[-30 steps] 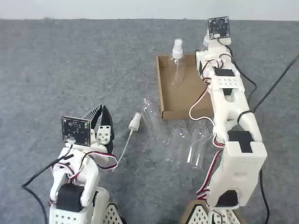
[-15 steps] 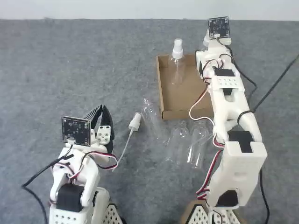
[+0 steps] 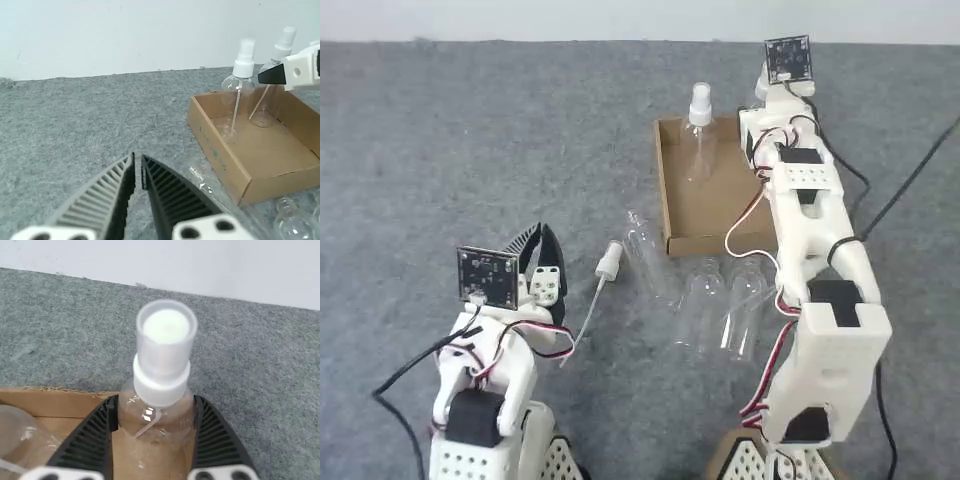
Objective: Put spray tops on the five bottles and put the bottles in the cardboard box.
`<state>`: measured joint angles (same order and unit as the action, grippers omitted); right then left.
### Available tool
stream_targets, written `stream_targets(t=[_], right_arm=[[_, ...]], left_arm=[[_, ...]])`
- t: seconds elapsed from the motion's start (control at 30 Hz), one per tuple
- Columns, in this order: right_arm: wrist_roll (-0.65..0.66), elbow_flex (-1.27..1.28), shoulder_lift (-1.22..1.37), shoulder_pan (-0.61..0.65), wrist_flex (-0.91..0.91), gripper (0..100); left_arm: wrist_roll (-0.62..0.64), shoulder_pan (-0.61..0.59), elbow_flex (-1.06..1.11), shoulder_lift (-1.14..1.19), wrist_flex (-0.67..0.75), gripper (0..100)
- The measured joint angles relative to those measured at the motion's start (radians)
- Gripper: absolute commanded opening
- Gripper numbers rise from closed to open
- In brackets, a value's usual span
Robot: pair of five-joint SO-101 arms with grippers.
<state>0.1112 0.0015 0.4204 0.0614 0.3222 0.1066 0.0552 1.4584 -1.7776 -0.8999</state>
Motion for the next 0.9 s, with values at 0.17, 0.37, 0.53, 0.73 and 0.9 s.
stream_targets(t=[0.17,0.37,0.53,0.73,0.9], right_arm=[[-0.002,0.0,0.002,0.002,0.0,15.7],[-0.002,0.0,0.002,0.002,0.0,15.9],[-0.002,0.0,0.002,0.002,0.0,16.0],[-0.002,0.0,0.002,0.002,0.0,16.0],[-0.002,0.0,0.002,0.002,0.0,16.0]], left_arm=[[0.0,0.0,0.0,0.0,0.0,1],[0.0,0.0,0.0,0.0,0.0,1],[0.0,0.0,0.0,0.0,0.0,1],[0.0,0.0,0.0,0.0,0.0,1],[0.0,-0.005,0.0,0.0,0.0,1]])
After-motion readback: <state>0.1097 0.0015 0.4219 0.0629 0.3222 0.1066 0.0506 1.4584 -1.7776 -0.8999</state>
